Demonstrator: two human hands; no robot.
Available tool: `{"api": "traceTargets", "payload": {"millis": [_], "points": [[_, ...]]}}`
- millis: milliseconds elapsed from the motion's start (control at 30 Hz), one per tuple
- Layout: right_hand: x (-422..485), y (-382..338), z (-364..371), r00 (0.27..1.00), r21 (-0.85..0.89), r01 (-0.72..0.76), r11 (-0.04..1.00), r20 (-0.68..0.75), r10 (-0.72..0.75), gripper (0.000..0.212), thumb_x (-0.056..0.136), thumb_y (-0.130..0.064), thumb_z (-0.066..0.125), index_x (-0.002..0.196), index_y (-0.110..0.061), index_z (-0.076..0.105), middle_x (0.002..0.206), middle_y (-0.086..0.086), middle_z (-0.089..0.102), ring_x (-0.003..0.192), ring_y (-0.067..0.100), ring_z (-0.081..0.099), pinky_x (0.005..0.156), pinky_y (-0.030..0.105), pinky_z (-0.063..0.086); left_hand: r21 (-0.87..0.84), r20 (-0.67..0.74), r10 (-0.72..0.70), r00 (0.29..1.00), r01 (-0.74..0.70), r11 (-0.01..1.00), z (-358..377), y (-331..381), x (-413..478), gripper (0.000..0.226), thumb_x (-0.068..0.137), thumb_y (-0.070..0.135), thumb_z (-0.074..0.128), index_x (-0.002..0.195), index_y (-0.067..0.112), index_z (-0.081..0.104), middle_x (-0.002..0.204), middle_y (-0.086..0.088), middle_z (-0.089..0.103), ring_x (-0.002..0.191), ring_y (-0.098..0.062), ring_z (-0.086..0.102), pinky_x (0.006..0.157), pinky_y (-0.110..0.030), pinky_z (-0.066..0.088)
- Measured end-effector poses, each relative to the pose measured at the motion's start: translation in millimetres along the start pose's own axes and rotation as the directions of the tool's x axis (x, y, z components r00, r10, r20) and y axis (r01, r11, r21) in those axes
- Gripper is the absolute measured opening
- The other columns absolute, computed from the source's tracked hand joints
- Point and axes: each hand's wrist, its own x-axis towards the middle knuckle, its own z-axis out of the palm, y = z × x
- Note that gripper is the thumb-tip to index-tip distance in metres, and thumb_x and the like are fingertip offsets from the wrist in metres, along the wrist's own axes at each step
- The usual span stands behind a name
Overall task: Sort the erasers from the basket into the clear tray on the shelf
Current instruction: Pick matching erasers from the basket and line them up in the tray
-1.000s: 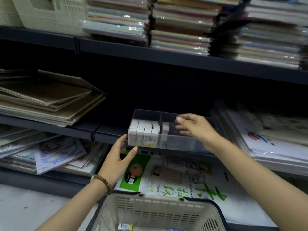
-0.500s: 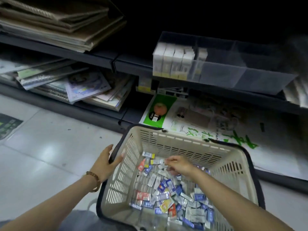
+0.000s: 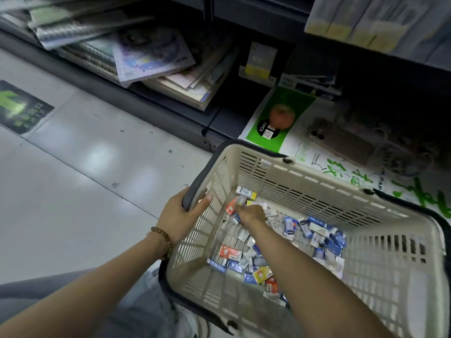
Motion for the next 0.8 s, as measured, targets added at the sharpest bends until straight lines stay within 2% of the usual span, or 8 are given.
{"api": "traceTargets", "payload": {"millis": [67, 133, 333, 400, 500, 600, 700, 800], "points": [[5, -3, 7, 0.998, -0.002, -0.037, 0.999, -0.048, 0.037, 0.043, 0.078, -0.042, 0.072, 0.074, -0.003, 0.056, 0.084, 0.014, 0.065, 0.08, 0.03, 0.065, 0.06, 0.029, 0.04, -0.016, -0.004, -0.02, 1.0, 0.02, 1.0, 0, 0, 0, 0.023, 0.08, 0.047, 0.063, 0.092, 0.028, 0.065, 0.053, 0.016, 0.057, 0.044, 0.002, 0.046, 0.042, -0.012, 0.039], [9, -3, 10, 0.995, 0.005, -0.065, 0.998, -0.08, 0.065, 0.041, 0.078, -0.039, 0.074, 0.08, -0.003, 0.054, 0.098, 0.018, 0.069, 0.082, 0.029, 0.064, 0.061, 0.029, 0.042, -0.016, 0.004, -0.026, 1.0, 0.026, 1.0, 1, -1, 0, 0.022, 0.08, 0.046, 0.063, 0.092, 0.028, 0.065, 0.046, 0.018, 0.051, 0.039, 0.002, 0.041, 0.039, -0.011, 0.034], [12, 1, 7, 0.991, -0.003, -0.075, 0.997, -0.109, 0.075, 0.038, 0.078, -0.035, 0.075, 0.083, -0.002, 0.057, 0.096, 0.017, 0.062, 0.083, 0.026, 0.063, 0.063, 0.03, 0.045, -0.009, -0.002, -0.046, 0.999, 0.046, 0.999, 0, -1, 0, 0.024, 0.081, 0.045, 0.062, 0.091, 0.024, 0.066, 0.042, 0.015, 0.045, 0.037, -0.001, 0.035, 0.038, -0.012, 0.033], [11, 5, 10, 0.992, 0.084, 0.009, 0.996, -0.124, 0.002, 0.031, 0.081, -0.027, 0.073, 0.098, -0.004, 0.06, 0.115, 0.012, 0.056, 0.087, 0.026, 0.058, 0.069, 0.027, 0.043, -0.01, 0.0, -0.04, 0.999, 0.04, 0.999, 0, 0, 0, 0.023, 0.082, 0.044, 0.062, 0.09, 0.023, 0.066, 0.041, 0.015, 0.044, 0.036, -0.001, 0.034, 0.038, -0.012, 0.032], [11, 7, 18, 0.992, 0.239, 0.048, 0.97, -0.123, -0.019, 0.044, 0.08, -0.022, 0.074, 0.119, -0.007, 0.059, 0.133, 0.01, 0.05, 0.107, 0.029, 0.058, 0.079, 0.029, 0.044, -0.012, -0.001, -0.036, 0.999, 0.036, 0.999, 1, 0, 1, 0.024, 0.082, 0.045, 0.062, 0.089, 0.023, 0.066, 0.041, 0.015, 0.043, 0.036, -0.001, 0.034, 0.037, -0.012, 0.032], [15, 7, 21, 0.987, 0.229, 0.055, 0.972, -0.159, -0.018, 0.037, 0.078, -0.019, 0.075, 0.111, -0.008, 0.062, 0.123, 0.011, 0.057, 0.098, 0.027, 0.061, 0.071, 0.025, 0.043, -0.028, -0.002, -0.033, 0.999, 0.033, 0.999, 1, -2, 1, 0.024, 0.081, 0.045, 0.062, 0.089, 0.024, 0.067, 0.041, 0.014, 0.042, 0.035, 0.0, 0.033, 0.037, -0.012, 0.031], [16, 12, 13, 0.981, 0.172, 0.091, 0.981, -0.186, -0.059, 0.026, 0.082, -0.019, 0.071, 0.101, -0.004, 0.065, 0.1, 0.01, 0.066, 0.083, 0.023, 0.061, 0.064, 0.023, 0.038, -0.021, 0.002, -0.027, 1.0, 0.027, 0.999, 2, -1, 1, 0.028, 0.079, 0.048, 0.063, 0.092, 0.023, 0.067, 0.042, 0.014, 0.044, 0.036, 0.0, 0.036, 0.038, -0.011, 0.033], [6, 21, -4, 0.981, 0.236, 0.111, 0.966, -0.18, -0.069, 0.029, 0.084, -0.024, 0.07, 0.088, 0.004, 0.066, 0.079, 0.018, 0.063, 0.072, 0.021, 0.054, 0.064, 0.026, 0.038, -0.005, -0.022, 0.014, 1.0, -0.014, 1.0, 1, 4, -2, 0.045, 0.071, 0.056, 0.062, 0.104, 0.025, 0.062, 0.066, 0.02, 0.063, 0.051, 0.004, 0.055, 0.048, -0.008, 0.042]]}}
